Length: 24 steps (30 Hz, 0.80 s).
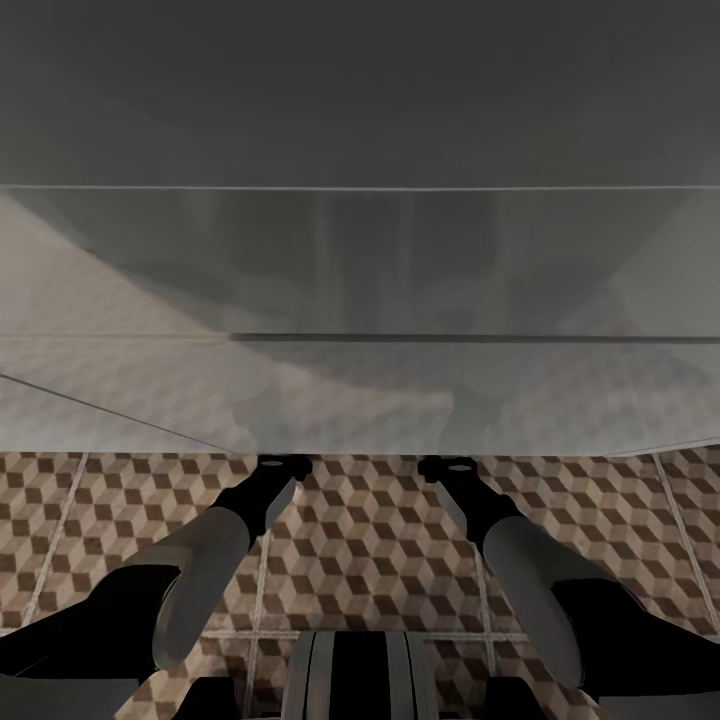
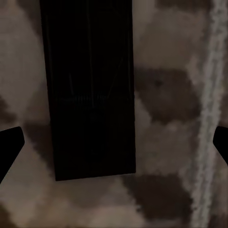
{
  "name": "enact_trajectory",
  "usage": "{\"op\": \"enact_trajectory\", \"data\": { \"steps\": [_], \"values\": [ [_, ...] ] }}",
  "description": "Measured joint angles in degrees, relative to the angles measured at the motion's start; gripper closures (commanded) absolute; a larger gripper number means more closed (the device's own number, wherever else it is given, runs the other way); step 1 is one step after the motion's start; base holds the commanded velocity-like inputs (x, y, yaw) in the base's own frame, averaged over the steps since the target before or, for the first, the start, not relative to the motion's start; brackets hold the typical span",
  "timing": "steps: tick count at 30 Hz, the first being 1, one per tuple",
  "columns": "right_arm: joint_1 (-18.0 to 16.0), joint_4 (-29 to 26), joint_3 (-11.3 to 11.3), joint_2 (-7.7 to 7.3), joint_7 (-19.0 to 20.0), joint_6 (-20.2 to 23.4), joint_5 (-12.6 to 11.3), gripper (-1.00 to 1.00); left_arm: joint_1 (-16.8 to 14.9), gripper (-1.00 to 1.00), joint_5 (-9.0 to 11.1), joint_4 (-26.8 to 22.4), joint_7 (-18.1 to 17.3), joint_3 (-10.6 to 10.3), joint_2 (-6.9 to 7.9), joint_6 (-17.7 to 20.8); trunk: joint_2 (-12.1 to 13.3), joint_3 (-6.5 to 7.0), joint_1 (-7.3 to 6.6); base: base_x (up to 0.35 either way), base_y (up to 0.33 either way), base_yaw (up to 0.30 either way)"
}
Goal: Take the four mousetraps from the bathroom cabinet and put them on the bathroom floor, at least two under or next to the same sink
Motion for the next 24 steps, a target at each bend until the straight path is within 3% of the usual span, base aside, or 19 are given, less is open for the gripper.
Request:
{"op": "enact_trajectory", "data": {
  "steps": [22,23,24],
  "values": [
    [0.0,0.0,0.1,0.01,0.0,0.0,0.2,-1.00,0.0,1.00,-0.2,-0.7,0.0,0.2,0.21,1.1,0.0,0.00,0.00,0.000,0.000,0.000],
    [0.0,0.0,0.1,0.01,0.0,0.0,0.2,-1.00,0.0,-1.00,-0.2,-0.7,0.0,0.2,0.21,1.1,0.0,0.00,0.00,0.000,0.000,0.000],
    [0.0,0.0,0.1,0.01,0.0,0.0,0.2,-1.00,0.0,-1.00,-0.3,1.0,0.0,0.6,0.23,1.2,0.0,-0.01,0.02,0.000,0.000,0.000]
  ]
}}
